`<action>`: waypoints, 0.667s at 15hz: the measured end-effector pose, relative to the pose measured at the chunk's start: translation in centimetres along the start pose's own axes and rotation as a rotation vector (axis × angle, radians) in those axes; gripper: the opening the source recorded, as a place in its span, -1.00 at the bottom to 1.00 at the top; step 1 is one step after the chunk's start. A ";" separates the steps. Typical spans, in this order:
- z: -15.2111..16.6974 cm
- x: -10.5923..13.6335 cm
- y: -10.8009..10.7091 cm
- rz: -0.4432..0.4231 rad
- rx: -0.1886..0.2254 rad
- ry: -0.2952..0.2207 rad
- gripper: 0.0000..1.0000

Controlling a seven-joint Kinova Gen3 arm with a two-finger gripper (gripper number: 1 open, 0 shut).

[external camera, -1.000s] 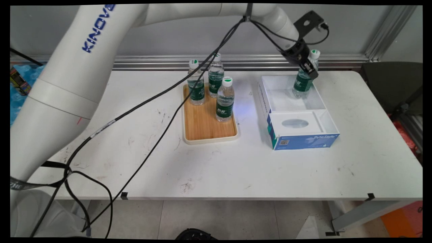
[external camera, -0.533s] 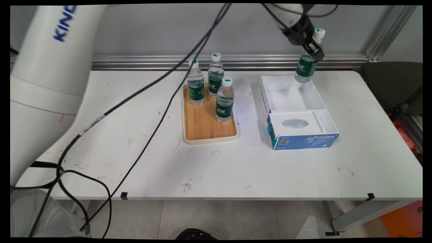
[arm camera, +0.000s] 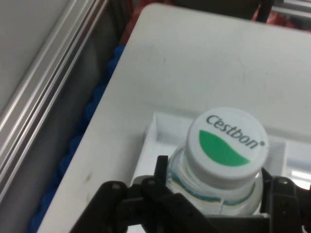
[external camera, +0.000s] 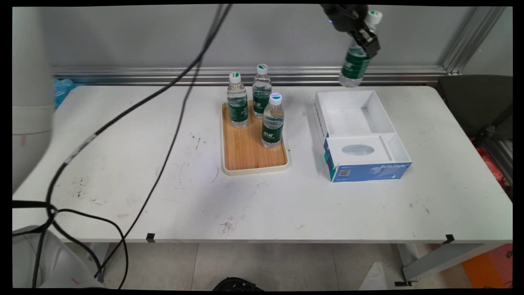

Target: Place the picked object on the tray

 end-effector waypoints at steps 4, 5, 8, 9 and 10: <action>-6.0 -3.3 2.0 0.029 0.005 -0.059 -1.00; -7.4 -4.3 2.6 0.040 0.001 -0.074 -1.00; -11.1 -7.4 4.2 0.076 -0.018 -0.113 -1.00; -12.2 -8.3 4.6 0.085 -0.025 -0.125 -1.00; -13.3 -9.5 5.0 0.095 -0.032 -0.141 -1.00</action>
